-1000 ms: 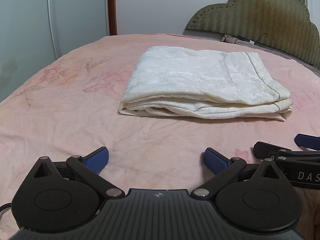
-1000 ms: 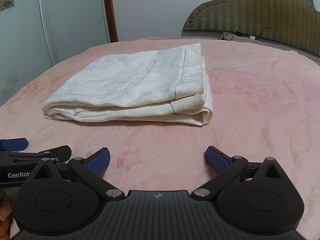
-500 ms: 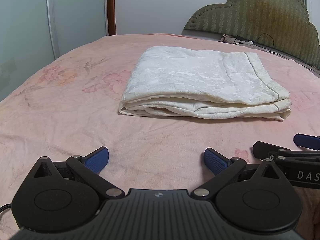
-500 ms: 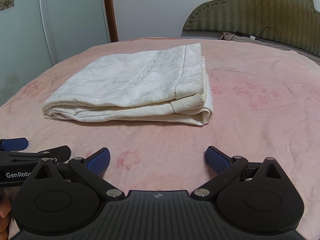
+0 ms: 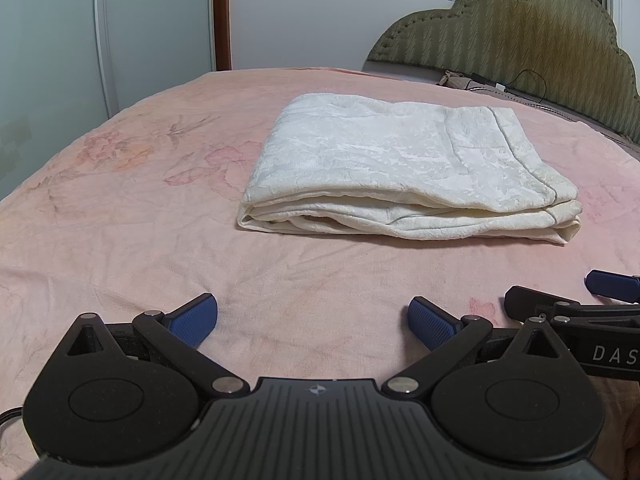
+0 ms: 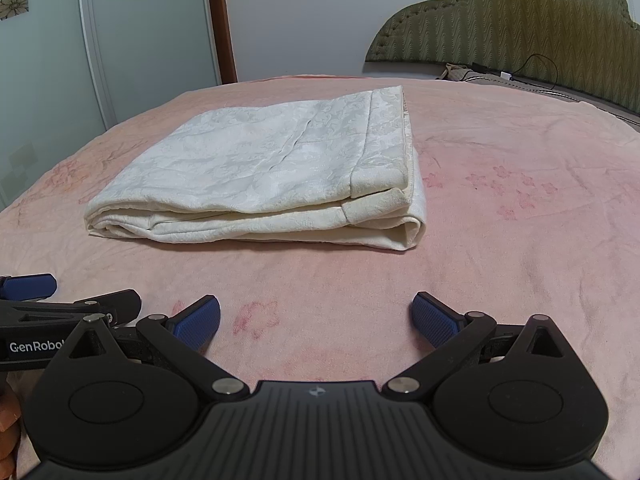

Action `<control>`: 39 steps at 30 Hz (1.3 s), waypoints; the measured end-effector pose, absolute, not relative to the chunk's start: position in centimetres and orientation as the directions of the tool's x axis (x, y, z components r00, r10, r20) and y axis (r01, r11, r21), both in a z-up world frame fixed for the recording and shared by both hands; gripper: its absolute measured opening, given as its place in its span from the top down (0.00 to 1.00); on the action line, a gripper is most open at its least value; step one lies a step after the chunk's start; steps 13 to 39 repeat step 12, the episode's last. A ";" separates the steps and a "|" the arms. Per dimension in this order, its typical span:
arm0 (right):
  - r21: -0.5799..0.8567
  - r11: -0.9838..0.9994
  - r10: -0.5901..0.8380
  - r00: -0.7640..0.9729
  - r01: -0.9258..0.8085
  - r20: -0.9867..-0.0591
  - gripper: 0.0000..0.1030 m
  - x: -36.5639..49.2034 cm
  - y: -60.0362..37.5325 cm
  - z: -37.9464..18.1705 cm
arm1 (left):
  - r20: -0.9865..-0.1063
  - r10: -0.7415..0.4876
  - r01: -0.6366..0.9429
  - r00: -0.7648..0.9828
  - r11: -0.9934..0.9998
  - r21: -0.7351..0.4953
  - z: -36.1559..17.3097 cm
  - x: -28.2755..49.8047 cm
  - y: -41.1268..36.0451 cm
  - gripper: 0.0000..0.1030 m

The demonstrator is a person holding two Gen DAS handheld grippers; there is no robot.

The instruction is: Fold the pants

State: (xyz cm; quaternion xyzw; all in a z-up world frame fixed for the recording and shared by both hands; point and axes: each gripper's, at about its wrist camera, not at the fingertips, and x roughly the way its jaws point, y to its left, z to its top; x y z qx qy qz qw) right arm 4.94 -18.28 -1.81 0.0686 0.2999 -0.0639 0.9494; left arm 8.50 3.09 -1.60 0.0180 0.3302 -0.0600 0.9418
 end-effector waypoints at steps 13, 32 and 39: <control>0.092 0.982 -0.080 0.812 0.162 -0.578 0.00 4.9 -18.3 -1.8 | -0.623 -0.105 0.128 0.775 0.992 -0.009 -1.6 8.6 3.2 0.00; 0.092 0.982 -0.080 0.812 0.162 -0.578 0.00 4.9 -18.3 -1.8 | -0.623 -0.105 0.128 0.775 0.992 -0.009 -1.6 8.6 3.2 0.00; 0.092 0.982 -0.080 0.812 0.162 -0.578 0.00 4.9 -18.3 -1.8 | -0.623 -0.105 0.128 0.775 0.992 -0.009 -1.6 8.6 3.2 0.00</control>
